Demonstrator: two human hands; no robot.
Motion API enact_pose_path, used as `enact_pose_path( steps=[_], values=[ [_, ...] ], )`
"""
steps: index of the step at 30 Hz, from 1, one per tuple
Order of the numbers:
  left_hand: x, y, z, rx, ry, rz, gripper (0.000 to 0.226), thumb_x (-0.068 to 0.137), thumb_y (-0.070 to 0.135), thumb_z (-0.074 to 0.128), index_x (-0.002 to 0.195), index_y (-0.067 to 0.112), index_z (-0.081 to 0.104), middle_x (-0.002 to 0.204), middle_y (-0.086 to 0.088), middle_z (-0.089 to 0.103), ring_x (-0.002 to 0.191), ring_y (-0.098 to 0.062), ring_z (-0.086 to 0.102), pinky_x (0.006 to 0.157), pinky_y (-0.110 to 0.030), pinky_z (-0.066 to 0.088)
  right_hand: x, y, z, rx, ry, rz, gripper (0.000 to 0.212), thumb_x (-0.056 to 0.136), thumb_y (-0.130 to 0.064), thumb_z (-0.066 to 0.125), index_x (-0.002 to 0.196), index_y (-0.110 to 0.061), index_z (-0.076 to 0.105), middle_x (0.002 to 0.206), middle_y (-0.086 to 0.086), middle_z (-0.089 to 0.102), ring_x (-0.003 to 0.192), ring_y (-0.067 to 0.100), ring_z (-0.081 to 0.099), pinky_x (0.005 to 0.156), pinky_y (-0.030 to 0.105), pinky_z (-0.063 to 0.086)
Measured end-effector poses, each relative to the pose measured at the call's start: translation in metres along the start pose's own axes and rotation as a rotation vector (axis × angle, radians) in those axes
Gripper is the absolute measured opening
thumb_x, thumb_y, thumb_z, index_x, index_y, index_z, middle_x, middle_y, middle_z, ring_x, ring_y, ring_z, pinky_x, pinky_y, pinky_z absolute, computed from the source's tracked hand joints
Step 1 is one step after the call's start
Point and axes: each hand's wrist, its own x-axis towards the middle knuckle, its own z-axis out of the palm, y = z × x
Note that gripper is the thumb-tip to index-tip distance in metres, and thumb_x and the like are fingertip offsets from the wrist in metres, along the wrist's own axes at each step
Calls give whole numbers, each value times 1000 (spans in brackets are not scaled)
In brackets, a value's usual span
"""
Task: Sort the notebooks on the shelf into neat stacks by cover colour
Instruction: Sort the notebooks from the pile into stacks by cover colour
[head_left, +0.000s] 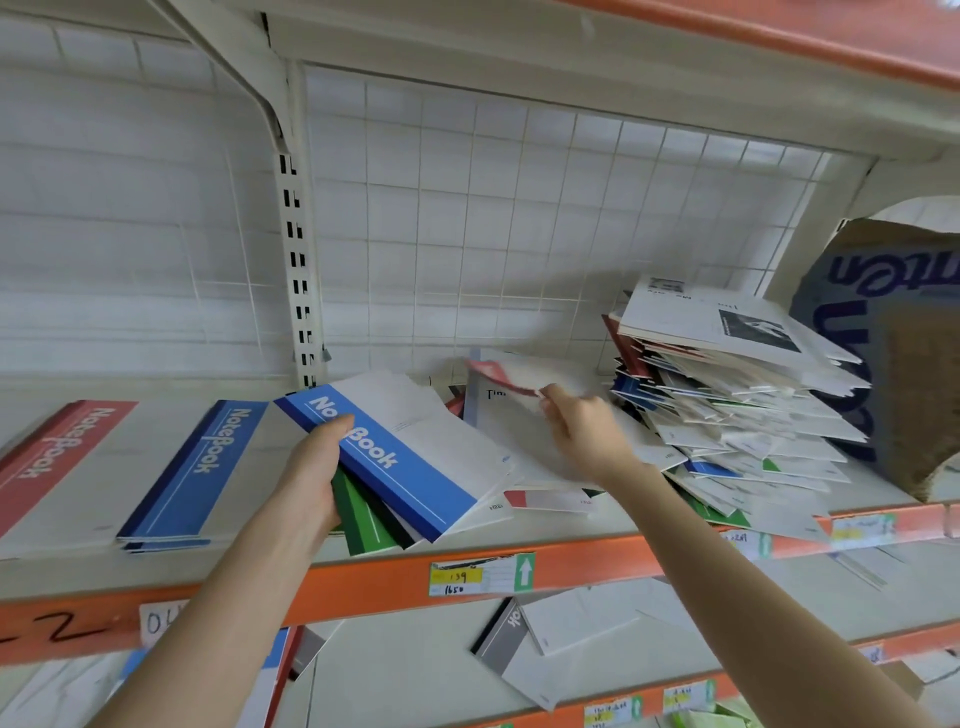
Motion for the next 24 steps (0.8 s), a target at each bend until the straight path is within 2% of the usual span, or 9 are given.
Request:
enact_pose_path(
  steps=[2,4,9,13,15,17,19,21,24],
  values=[
    [1,-1,4,1,-3,7,27,93,37,54,81,13,52,76,-8,58,64,-23,56,53,-33,40,-7,-19,4,102,-91,-159,34,85,-17,41,100,1,65,65,15,67,49,30,62,46,30,39],
    [1,-2,6,-2,-45,7,32,92,43,53,84,12,55,78,-9,60,66,-24,58,54,-34,43,-14,-39,10,164,-227,-291,34,84,-15,48,112,-4,65,93,12,72,74,28,69,62,30,52],
    [4,-5,4,56,-111,-15,21,92,29,56,96,8,57,84,-12,63,73,-28,59,59,-35,43,-20,-67,18,336,-322,-483,49,96,-40,38,108,-1,66,119,12,64,107,28,63,81,43,54],
    [4,-4,4,124,-89,44,5,90,15,57,87,10,58,81,-11,62,70,-26,59,58,-32,42,-14,-69,9,444,-426,-167,46,95,-41,46,121,-5,60,127,9,59,116,23,55,97,28,41],
    [2,-2,5,151,-99,74,5,89,14,58,85,11,59,80,-10,63,70,-25,59,58,-31,42,-3,-63,5,323,-352,86,31,94,-34,54,114,-12,61,117,7,62,108,23,56,86,25,40],
    [0,0,8,173,-121,118,3,88,12,58,86,11,60,79,-10,63,68,-24,59,57,-30,42,6,-55,1,325,-366,320,14,91,-35,57,93,-22,55,97,-1,59,94,18,54,69,24,37],
    [-2,1,13,189,-139,175,8,88,8,57,96,10,59,79,-8,63,67,-22,59,56,-28,41,12,-49,-2,545,-398,551,16,89,-31,61,96,-18,56,91,2,61,86,17,53,66,24,43],
    [-3,1,18,211,-159,212,13,87,7,58,100,10,59,80,-7,63,69,-21,59,57,-27,40,11,-45,-6,814,-402,709,16,87,-20,65,94,-5,64,96,14,68,80,23,59,75,35,54],
    [-4,1,26,247,-179,234,7,87,6,58,88,13,60,81,-8,64,70,-21,59,59,-27,42,6,-39,-9,916,-406,769,6,84,-10,67,79,-7,63,81,12,67,67,23,64,72,39,56]
  ],
)
